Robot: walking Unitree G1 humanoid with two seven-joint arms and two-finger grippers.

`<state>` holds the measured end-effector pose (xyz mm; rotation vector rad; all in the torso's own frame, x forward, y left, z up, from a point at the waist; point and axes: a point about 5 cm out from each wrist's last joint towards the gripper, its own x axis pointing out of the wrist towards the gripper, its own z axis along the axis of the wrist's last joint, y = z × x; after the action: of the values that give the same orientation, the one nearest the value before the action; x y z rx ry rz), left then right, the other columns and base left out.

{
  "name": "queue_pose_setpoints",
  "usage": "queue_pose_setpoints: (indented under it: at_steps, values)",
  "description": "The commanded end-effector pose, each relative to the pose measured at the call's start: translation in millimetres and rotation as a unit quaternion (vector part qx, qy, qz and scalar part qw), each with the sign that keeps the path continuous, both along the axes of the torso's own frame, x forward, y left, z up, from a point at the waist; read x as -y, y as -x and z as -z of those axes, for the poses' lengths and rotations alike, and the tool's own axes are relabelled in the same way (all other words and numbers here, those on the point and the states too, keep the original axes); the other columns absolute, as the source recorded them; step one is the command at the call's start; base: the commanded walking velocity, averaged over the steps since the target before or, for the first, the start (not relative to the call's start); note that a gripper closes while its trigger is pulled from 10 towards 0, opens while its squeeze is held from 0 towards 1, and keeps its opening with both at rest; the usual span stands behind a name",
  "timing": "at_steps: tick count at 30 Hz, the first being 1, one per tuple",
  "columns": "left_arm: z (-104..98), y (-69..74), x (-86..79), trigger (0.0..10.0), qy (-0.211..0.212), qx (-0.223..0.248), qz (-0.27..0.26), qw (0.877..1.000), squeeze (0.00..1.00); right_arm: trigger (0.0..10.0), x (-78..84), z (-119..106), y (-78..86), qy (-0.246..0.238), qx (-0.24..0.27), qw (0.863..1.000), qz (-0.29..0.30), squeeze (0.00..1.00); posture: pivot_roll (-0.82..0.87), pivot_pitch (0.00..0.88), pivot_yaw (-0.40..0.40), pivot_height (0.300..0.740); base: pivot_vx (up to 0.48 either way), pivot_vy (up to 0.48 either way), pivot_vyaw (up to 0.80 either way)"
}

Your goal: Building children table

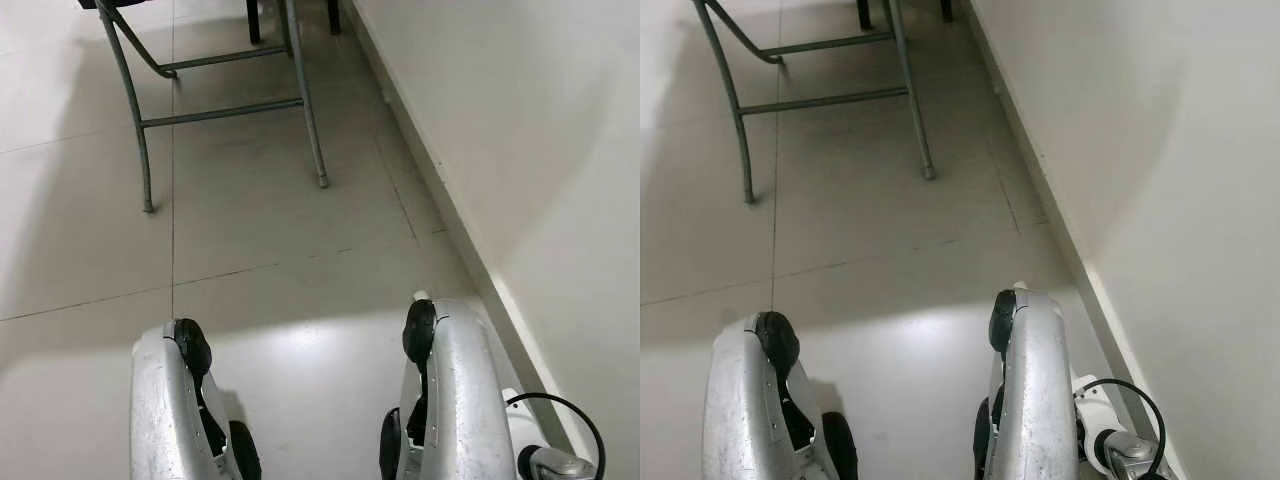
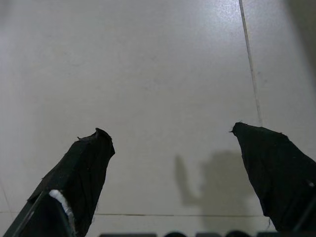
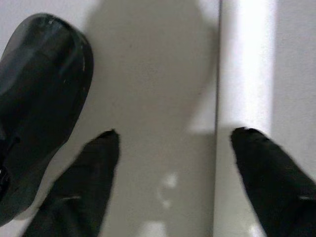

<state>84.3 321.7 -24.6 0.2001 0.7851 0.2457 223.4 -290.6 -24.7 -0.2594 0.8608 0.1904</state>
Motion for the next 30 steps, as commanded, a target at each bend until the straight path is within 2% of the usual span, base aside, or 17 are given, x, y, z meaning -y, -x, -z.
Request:
queue_pose_setpoints:
  at_steps: [1, 5, 10, 17, 18, 19, 20, 21, 22, 30]
  values:
    - [2.2, 16.7, -10.6, 10.0, -0.006, -0.034, -0.012, 0.999, 0.0, 10.0, -0.5, 13.3, 19.0, 0.003, -0.039, 0.999, -0.003, 1.0, 0.17, 0.399, 0.082, 0.3, 0.0, 0.0, 0.0]
    - [1.6, 14.3, -10.8, 10.0, -0.006, -0.032, -0.01, 0.999, 0.0, 10.0, 3.9, 9.8, 16.1, 0.024, -0.025, 0.999, 0.001, 1.0, 0.17, 0.401, 0.084, 0.3, 0.0, 0.0, 0.0]
    - [2.0, 13.2, -10.5, 10.0, -0.005, -0.031, -0.01, 0.999, 0.0, 10.0, 6.9, 6.9, 13.5, 0.029, -0.017, 0.999, 0.007, 1.0, 0.17, 0.401, 0.084, 0.3, 0.0, 0.0, 0.0]
    - [4.2, 12.5, -9.1, 10.0, -0.002, -0.032, -0.01, 0.999, 0.0, 10.0, 7.9, 3.6, 10.9, 0.009, -0.006, 1.0, 0.012, 1.0, 0.16, 0.401, 0.077, 0.3, 0.0, 0.0, 0.0]
    - [4.9, 12.6, -8.4, 10.0, 0.0, -0.032, -0.011, 0.999, 0.0, 10.0, 12.8, 1.7, 10.2, 0.037, -0.003, 0.999, 0.014, 1.0, 0.16, 0.4, 0.078, 0.3, 0.0, 0.0, 0.0]
    - [4.9, 12.6, -8.4, 10.0, 0.0, -0.032, -0.011, 0.999, 0.0, 10.0, 12.8, 1.7, 10.2, 0.037, -0.003, 0.999, 0.014, 1.0, 0.16, 0.4, 0.078, 0.3, 0.0, 0.0, 0.0]
    - [5.1, 12.6, -8.0, 10.0, 0.001, -0.032, -0.011, 0.999, 0.0, 10.0, 15.1, 1.8, 11.5, 0.046, -0.009, 0.999, 0.016, 0.74, 0.16, 0.403, 0.078, 0.3, 0.0, 0.0, 0.0]
    - [5.3, 12.5, -7.8, 10.0, 0.001, -0.032, -0.011, 0.999, 0.0, 10.0, 16.4, 2.2, 12.6, 0.052, -0.014, 0.998, 0.017, 0.74, 0.16, 0.403, 0.078, 0.3, 0.0, 0.0, 0.0]
    - [5.3, 12.4, -7.6, 10.0, 0.001, -0.032, -0.01, 0.999, 0.0, 10.0, 17.4, 3.4, 14.7, 0.057, -0.021, 0.998, 0.015, 0.0, 0.16, 0.403, 0.078, 0.3, 0.0, 0.0, 0.0]
    - [3.5, 14.9, -11.6, 10.0, -0.005, -0.035, -0.009, 0.999, 0.0, 10.0, 15.0, 10.0, 22.2, 0.061, -0.052, 0.997, 0.006, 0.0, 0.17, 0.41, 0.089, 0.3, 0.0, 0.0, 0.0]
